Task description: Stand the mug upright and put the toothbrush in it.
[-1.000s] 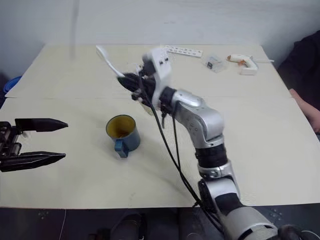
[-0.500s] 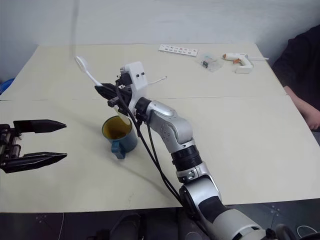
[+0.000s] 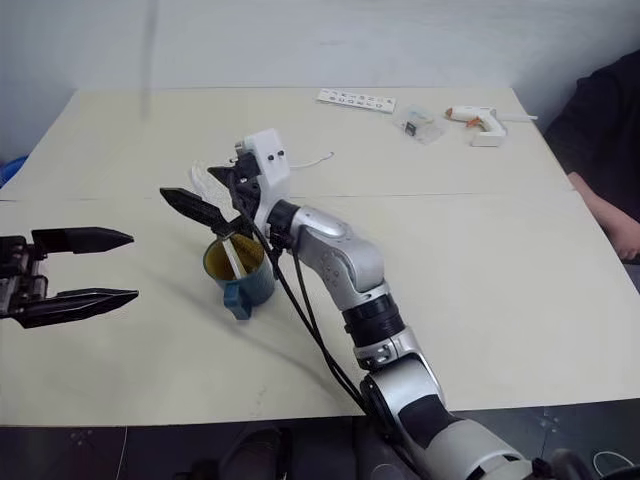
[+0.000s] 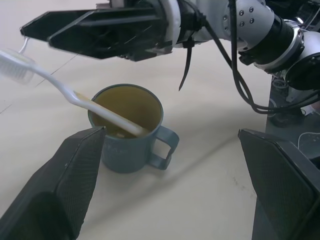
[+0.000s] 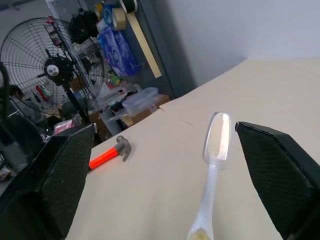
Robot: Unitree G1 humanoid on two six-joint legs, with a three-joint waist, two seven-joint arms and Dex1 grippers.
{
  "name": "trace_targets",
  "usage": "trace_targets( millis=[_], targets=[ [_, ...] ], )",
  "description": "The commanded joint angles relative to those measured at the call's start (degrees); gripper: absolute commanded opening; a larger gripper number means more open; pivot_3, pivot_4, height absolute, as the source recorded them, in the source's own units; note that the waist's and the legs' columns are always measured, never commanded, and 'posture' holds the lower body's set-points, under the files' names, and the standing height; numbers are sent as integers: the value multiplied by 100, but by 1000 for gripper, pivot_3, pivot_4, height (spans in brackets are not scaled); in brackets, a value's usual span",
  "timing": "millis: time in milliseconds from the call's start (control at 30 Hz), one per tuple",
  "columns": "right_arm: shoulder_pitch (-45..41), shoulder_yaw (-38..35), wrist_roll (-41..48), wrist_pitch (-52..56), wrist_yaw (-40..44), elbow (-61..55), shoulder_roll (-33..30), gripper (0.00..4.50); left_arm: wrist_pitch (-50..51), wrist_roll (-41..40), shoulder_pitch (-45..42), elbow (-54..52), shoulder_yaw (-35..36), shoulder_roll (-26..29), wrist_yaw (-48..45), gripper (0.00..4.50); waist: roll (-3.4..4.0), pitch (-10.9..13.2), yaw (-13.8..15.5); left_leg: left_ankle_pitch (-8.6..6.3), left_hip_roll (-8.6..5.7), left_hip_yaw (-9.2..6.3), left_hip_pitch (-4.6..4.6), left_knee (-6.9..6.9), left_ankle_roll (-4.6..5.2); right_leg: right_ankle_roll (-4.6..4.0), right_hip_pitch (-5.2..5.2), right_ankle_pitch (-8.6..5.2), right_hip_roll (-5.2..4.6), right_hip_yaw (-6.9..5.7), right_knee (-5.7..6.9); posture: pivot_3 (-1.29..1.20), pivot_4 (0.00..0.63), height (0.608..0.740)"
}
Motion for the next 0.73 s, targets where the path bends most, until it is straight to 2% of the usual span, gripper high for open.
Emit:
trace_targets(
  millis=[33,167,200,333,433,533,733],
  targets=[
    [224,-82,401,619,512,-1156,-757,4488,-129,40,1,33,95,-22,-105,4500,2,1,10,-1,-1,0,-4,0,1,0,0,0,0,-1,-3,0,150,740],
    [403,-169,765,1239,1552,-2017,-2367,4488,-253,203,199,32,159,-74,-239,4500,3,2,66,-8,-17,4,-12,6,13,2,0,1,-1,-23,-17,0,150,740],
    [501,-212,790,1285,2038,-2153,-3022,4488,-328,307,277,60,188,-84,-278,4500,4,2,91,-9,-18,5,-12,7,16,3,2,1,0,-25,-21,0,150,740],
    [751,-352,830,1271,3484,-2201,-4908,4488,-455,512,469,185,381,-67,-453,4500,5,4,152,-16,-40,13,-11,4,26,4,5,1,21,-28,-41,0,150,740],
    [868,-409,827,1203,4297,-2058,-5840,4488,-451,554,507,321,557,17,-608,4500,21,14,161,-16,-41,27,-10,8,27,3,4,-1,25,-24,-47,0,150,740],
    [946,-434,800,1138,4697,-1898,-6246,4488,-487,602,469,440,632,77,-723,4500,20,14,149,-16,-33,55,5,15,28,1,8,-2,37,-16,-36,0,150,740],
    [970,-470,795,1130,4734,-1899,-6206,4488,-668,712,424,518,519,115,-813,4500,20,15,163,-16,-15,74,13,37,27,-8,13,0,53,-10,-14,0,150,740]
  ],
)
